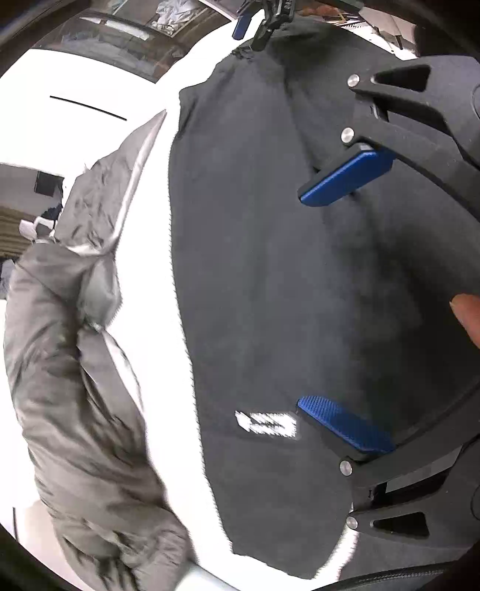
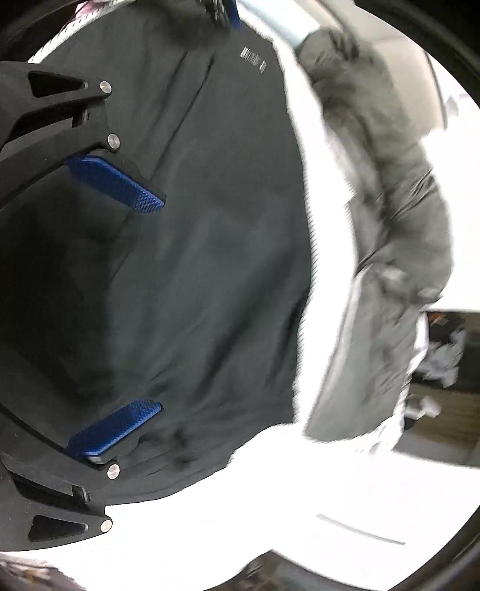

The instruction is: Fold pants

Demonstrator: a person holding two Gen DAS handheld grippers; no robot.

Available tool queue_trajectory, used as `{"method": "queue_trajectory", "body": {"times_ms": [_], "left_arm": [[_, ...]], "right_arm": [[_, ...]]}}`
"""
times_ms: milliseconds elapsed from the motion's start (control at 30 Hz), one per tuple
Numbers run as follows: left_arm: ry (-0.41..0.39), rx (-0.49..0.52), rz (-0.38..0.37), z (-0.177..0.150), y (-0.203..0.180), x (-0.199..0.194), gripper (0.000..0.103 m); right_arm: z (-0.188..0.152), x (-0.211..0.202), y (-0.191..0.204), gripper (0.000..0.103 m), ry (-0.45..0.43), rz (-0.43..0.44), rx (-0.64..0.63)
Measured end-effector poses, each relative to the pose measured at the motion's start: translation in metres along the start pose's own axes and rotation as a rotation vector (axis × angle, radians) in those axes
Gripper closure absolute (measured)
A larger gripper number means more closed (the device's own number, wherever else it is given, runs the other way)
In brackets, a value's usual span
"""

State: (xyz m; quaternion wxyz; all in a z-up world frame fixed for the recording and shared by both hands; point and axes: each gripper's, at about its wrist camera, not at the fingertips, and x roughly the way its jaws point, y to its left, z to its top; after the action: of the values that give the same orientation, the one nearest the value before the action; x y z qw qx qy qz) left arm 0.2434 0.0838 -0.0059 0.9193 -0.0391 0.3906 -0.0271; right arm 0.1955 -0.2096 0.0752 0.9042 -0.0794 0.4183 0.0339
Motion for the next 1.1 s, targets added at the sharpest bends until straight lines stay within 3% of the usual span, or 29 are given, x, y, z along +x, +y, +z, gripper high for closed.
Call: {"method": "queue_trajectory", "body": {"times_ms": [133,267,333,367,433,467,600,700,833,967,1100], "left_arm": [[-0.004,0.048,0.031,0.034,-0.037,0.043,0.001],[0.113,0.155,-0.009,0.039,-0.070,0.092,0.001],[0.169,0.209,0.035,0.033,-0.073,0.113,0.001],[0.195,0.210,0.032,0.032,-0.069,0.121,0.000],[0.226,0.150,-0.025,0.032,-0.047,0.126,0.000],[0.230,0.133,-0.022,0.030,-0.037,0.126,0.000],[0.214,0.047,0.137,0.032,0.016,0.122,0.000],[0.202,-0.041,0.072,0.030,0.038,0.115,0.001],[0.165,-0.004,0.077,0.030,0.018,0.102,0.001],[0.122,0.010,0.019,0.048,-0.016,0.096,0.001],[0.135,0.088,-0.003,0.070,-0.059,0.120,0.001]], "right_arm": [[0.039,0.030,0.038,0.000,0.011,0.058,-0.019],[0.068,0.095,0.077,0.000,0.107,0.062,-0.105],[0.061,0.121,0.086,0.000,0.166,0.050,-0.182],[0.055,0.133,0.082,0.000,0.212,0.014,-0.205],[0.050,0.136,0.052,0.000,0.228,0.071,-0.143],[0.051,0.135,0.035,0.000,0.235,0.047,-0.109],[0.044,0.127,-0.055,0.000,0.229,-0.193,0.036],[0.041,0.121,-0.083,0.000,0.207,-0.188,0.107],[0.048,0.112,-0.068,0.000,0.192,-0.215,0.043],[0.067,0.098,-0.036,0.000,0.130,-0.161,0.034],[0.094,0.125,0.008,0.000,0.145,-0.044,-0.012]]}}
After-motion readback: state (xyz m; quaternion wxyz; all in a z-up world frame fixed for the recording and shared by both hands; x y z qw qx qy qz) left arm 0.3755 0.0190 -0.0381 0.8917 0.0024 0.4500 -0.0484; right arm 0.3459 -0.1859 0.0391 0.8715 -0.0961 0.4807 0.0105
